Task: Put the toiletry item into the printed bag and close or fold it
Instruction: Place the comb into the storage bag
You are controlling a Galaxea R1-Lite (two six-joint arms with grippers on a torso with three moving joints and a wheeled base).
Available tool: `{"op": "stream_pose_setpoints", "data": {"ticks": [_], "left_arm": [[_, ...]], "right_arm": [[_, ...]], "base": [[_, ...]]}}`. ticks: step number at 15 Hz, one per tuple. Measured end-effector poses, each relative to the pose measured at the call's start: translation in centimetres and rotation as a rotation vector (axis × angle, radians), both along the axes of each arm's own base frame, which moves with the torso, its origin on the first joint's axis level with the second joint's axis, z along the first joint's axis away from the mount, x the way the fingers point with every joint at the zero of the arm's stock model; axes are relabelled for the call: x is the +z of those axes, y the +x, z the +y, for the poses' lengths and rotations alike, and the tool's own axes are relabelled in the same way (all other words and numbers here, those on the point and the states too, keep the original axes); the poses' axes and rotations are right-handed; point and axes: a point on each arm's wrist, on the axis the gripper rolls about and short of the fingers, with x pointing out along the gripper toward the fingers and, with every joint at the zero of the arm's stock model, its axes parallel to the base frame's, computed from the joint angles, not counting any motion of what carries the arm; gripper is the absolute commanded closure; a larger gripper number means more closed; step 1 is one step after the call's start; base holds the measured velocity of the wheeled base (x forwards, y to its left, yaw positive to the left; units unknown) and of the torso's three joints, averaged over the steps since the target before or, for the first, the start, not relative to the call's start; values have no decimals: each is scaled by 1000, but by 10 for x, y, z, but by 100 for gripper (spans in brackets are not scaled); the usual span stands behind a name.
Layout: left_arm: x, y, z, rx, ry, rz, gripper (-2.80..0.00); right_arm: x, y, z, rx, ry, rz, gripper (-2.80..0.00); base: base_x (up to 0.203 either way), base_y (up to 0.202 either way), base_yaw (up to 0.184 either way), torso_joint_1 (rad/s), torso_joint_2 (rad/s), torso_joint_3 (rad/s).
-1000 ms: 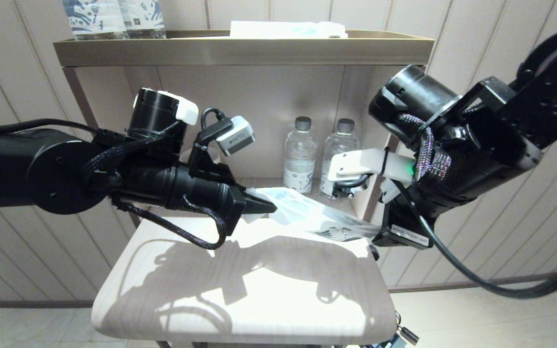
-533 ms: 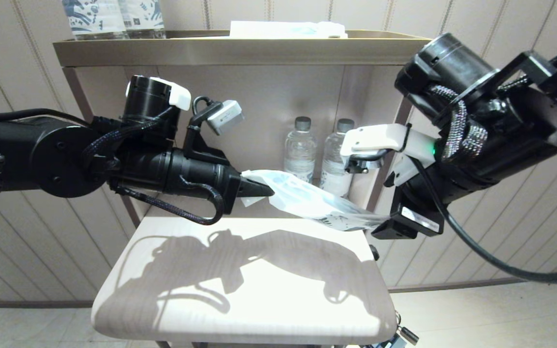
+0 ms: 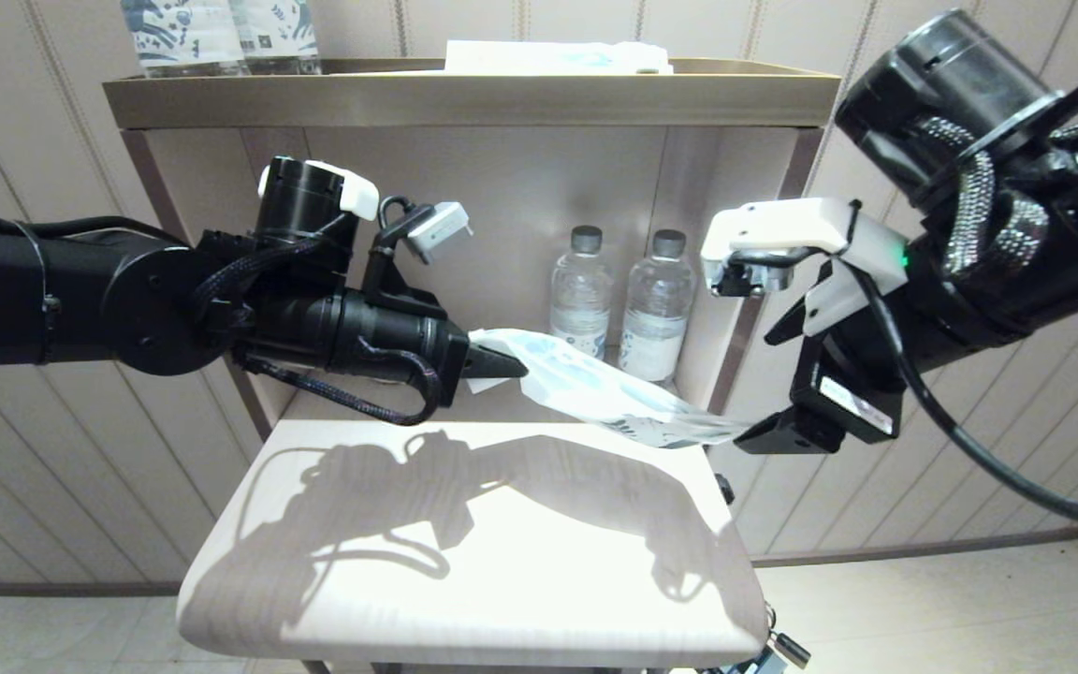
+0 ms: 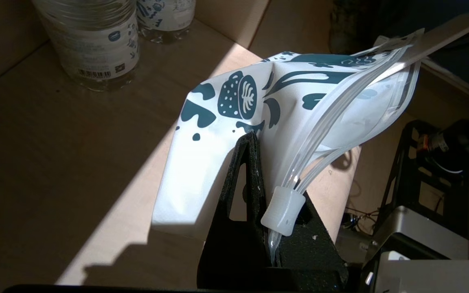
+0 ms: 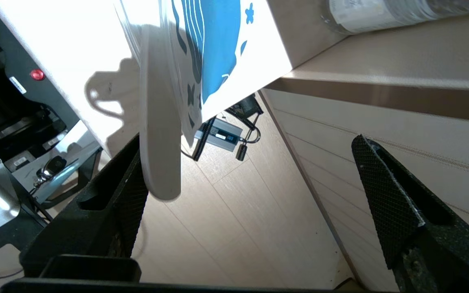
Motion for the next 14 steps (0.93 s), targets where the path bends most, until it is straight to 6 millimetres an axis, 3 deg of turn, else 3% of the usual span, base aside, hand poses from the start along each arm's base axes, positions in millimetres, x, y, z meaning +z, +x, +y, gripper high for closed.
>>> {"op": "stream_pose_setpoints", "data": {"ticks": [14], "left_arm": [[7,11,-7,64,-32,132,0]], "right_arm": [[8,-3,-31,-53,96,20,-280]], "base": [[0,0,0,0,0,0]]}}
